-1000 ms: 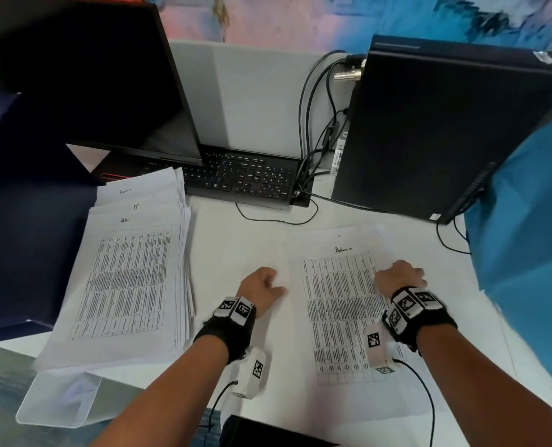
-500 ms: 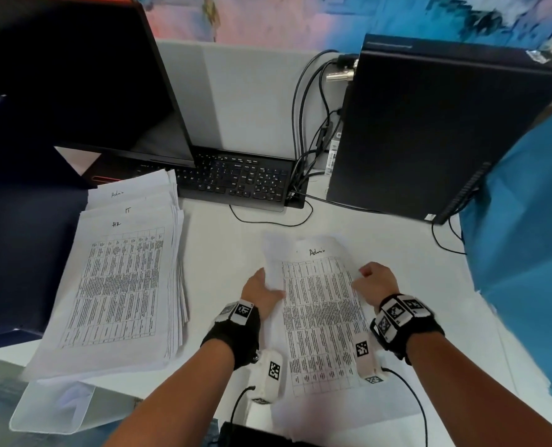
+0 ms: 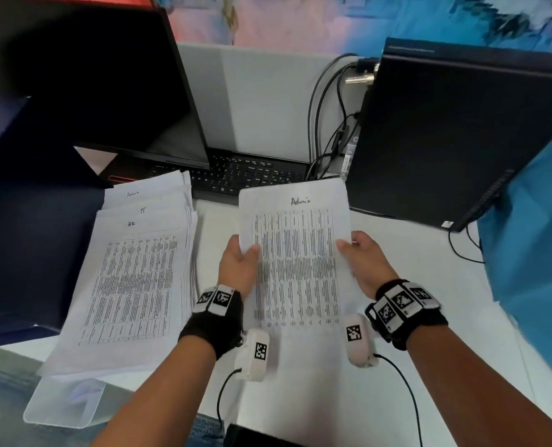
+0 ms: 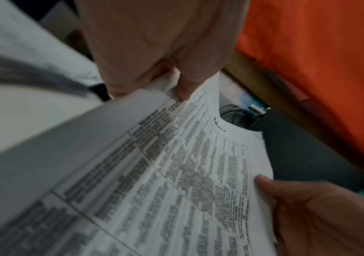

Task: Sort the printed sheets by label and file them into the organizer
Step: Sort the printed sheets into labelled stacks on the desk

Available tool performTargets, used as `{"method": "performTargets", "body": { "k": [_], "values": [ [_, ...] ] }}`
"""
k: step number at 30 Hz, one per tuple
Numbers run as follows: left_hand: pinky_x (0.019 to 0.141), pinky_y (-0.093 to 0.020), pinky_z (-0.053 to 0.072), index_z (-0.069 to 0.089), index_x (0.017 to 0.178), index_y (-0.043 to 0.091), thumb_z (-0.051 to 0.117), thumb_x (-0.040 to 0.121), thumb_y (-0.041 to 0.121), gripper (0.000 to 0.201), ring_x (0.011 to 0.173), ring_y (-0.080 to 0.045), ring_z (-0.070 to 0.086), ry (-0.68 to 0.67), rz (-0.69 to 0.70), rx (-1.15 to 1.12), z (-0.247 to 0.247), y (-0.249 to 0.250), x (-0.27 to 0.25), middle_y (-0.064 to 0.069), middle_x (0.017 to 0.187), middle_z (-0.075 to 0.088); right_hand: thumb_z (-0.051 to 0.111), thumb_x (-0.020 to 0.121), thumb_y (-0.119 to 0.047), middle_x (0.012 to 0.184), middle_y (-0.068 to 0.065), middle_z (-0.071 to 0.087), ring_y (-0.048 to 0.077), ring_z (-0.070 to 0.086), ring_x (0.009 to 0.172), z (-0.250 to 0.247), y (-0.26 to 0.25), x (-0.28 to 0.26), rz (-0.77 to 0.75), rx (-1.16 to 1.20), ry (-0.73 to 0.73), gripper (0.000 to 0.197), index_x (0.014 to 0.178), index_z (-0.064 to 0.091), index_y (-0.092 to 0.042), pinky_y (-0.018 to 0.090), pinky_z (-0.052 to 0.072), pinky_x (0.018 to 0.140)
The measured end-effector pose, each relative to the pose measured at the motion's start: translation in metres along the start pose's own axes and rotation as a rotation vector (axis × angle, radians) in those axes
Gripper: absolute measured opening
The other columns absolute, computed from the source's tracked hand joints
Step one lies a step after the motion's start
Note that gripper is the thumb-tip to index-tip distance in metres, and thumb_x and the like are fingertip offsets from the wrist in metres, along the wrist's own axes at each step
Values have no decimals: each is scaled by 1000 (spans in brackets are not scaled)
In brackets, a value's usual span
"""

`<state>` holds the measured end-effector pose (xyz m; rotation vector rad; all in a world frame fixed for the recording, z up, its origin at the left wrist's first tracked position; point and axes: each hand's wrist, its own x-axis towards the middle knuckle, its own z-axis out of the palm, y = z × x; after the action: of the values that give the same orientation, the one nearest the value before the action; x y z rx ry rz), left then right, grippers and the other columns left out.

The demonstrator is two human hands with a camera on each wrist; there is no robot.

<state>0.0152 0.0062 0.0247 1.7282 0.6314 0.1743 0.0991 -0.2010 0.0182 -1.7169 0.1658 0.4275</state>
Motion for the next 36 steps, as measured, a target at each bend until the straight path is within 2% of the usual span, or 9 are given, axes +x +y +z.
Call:
{"method": "performTargets", "body": {
  "k": [2, 5, 10, 16, 21, 23, 26, 30, 36],
  "values": [
    [91, -24, 47, 40, 134, 9, 48, 97, 25, 42, 108, -14, 60, 81, 88, 65, -6, 22, 2, -9, 131, 56, 51, 96, -15, 112, 5, 66, 22, 64, 104, 13, -22, -6, -101, -18, -24, 12, 108, 53, -13, 38, 52, 92],
    [69, -13, 49, 50, 114, 17, 48, 97, 22, 18, 85, 6, 60, 202, 281, 15, -17, 61, -4, 3, 110, 64, 46, 98, -12, 104, -5, 62, 11, 61, 98, 30, -61, -21, -344, 30, 50, 11, 103, 47, -21, 23, 50, 85],
    [67, -2, 45, 44, 110, 25, 46, 97, 14, 18, 80, 19, 57, 317, 417, -131, -34, 89, -7, 22, 96, 57, 42, 98, -9, 100, -11, 58, 0, 58, 91, 55, -92, -35, -608, 81, 125, 13, 108, 41, -18, 17, 49, 83],
    [71, -16, 46, 38, 125, 11, 47, 96, 15, 30, 91, -8, 59, 286, 275, -115, -38, 66, 8, 3, 105, 59, 36, 92, 2, 109, -9, 57, 13, 58, 101, 69, -74, -28, -426, 22, 42, 36, 117, 34, -23, 32, 49, 91],
    [102, -28, 42, 37, 139, 12, 46, 97, 15, 43, 114, -12, 55, 226, 227, -141, -49, 72, 13, -1, 128, 57, 35, 91, 5, 102, -19, 53, -3, 54, 89, 72, -68, -20, -352, 35, 22, 35, 115, 34, -20, 3, 44, 67],
    [94, -27, 46, 44, 132, 13, 47, 96, 14, 36, 105, -10, 59, 232, 214, -173, -59, 74, 17, 2, 117, 62, 41, 93, -1, 102, -19, 55, 3, 56, 93, 76, -65, -14, -326, 35, 33, 29, 112, 38, -22, 8, 43, 76],
    [72, -21, 48, 51, 115, 17, 48, 95, 13, 21, 87, -3, 60, 285, 182, -192, -79, 69, 25, 10, 95, 63, 54, 90, -19, 108, -3, 65, 18, 62, 102, 83, -57, -4, -281, -85, 38, 19, 109, 53, -23, 34, 50, 92],
    [61, -20, 44, 51, 107, 15, 50, 93, 14, 15, 75, -4, 58, 364, 120, -127, -107, 48, 35, 9, 86, 60, 54, 92, -13, 108, 2, 68, 20, 64, 99, 102, -44, 0, -152, -233, -99, 25, 115, 61, -14, 39, 52, 94],
    [84, -40, 53, 50, 116, 13, 49, 91, 17, 26, 93, -28, 63, 255, -167, 137, -139, -15, 53, -10, 104, 64, 50, 90, -10, 103, 9, 68, 27, 65, 93, 129, -13, 4, 64, -361, -95, 20, 105, 63, -9, 36, 55, 81]
  ]
}}
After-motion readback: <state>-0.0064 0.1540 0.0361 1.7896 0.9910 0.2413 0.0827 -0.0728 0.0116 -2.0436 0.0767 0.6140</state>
